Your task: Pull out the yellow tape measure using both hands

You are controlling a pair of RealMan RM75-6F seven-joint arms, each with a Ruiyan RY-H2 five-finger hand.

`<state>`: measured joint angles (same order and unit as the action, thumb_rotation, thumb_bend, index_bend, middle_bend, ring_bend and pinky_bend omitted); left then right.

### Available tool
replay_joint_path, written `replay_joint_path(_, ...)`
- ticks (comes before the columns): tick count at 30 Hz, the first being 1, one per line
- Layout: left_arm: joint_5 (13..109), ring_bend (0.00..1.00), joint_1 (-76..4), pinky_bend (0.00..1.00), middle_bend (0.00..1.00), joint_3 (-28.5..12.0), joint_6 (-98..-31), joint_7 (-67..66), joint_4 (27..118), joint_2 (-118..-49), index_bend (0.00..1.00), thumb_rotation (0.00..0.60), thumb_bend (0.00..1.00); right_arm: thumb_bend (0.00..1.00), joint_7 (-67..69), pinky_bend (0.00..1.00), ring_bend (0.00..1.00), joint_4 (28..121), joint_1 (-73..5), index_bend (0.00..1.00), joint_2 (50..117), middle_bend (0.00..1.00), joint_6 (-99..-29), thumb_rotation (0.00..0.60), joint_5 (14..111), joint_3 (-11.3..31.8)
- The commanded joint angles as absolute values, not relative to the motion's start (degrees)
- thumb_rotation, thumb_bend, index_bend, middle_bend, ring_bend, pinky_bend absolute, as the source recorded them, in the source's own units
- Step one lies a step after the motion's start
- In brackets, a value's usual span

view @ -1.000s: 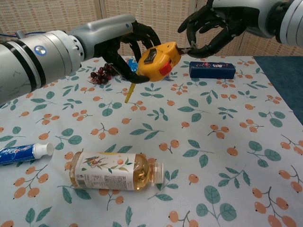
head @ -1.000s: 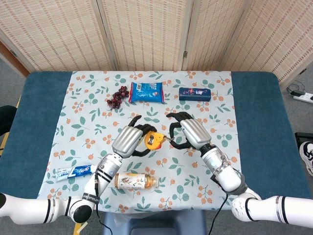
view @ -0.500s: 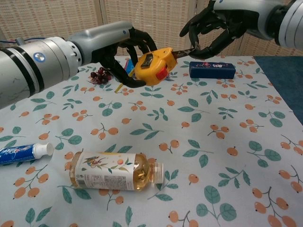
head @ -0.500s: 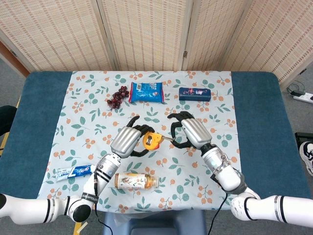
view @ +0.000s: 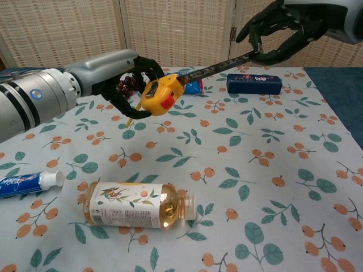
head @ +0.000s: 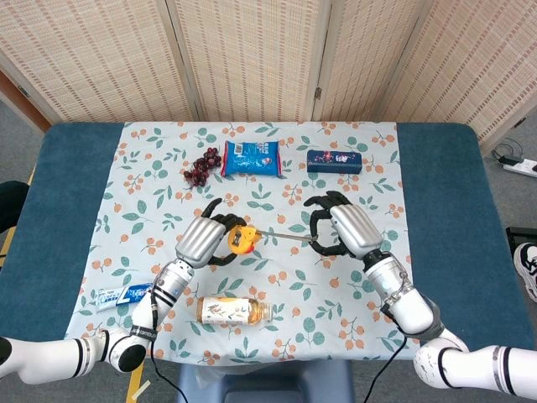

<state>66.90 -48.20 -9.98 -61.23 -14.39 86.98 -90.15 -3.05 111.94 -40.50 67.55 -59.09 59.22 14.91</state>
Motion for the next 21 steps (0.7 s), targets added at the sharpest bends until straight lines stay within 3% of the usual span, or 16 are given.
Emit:
replay_joint_path(1,69.6,0.39,-47.4,0.06,0.51,-9.0,-60.3,-11.0,84.0,-90.9,0.57,0.6,0.36,0.52,-1.2,0.09,0.2,113.0,-38.9,0.71,65.5,0.27,-59.7,0.6,60.9,14.7)
replay_joint_path(21,72.2,0.39,-44.7,0.06,0.51,-7.6,-56.4,-0.7,65.6,-97.1,0.59,0.6,0.36,0.52,8.7,0.09,0.2,118.2,-30.8,0.71,54.8,0.27,-64.4,0.6,70.0,14.8)
